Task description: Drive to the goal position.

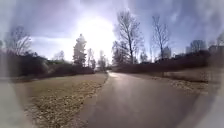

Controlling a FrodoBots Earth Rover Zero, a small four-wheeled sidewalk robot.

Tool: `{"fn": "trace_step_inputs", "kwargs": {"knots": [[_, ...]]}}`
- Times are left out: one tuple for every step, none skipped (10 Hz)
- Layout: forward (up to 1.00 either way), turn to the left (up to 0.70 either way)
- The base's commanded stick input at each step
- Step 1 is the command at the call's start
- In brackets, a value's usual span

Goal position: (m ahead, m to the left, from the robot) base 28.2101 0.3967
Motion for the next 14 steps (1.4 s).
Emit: {"fn": "trace_step_inputs", "kwargs": {"knots": [[0.85,0.00],[0.85,0.00],[0.85,0.00],[0.89,0.00],[1.00,0.00],[1.00,0.00],[1.00,0.00],[1.00,0.00],[1.00,0.00],[1.00,0.00],[1.00,0.00],[1.00,0.00],[1.00,0.00],[1.00,0.00]]}}
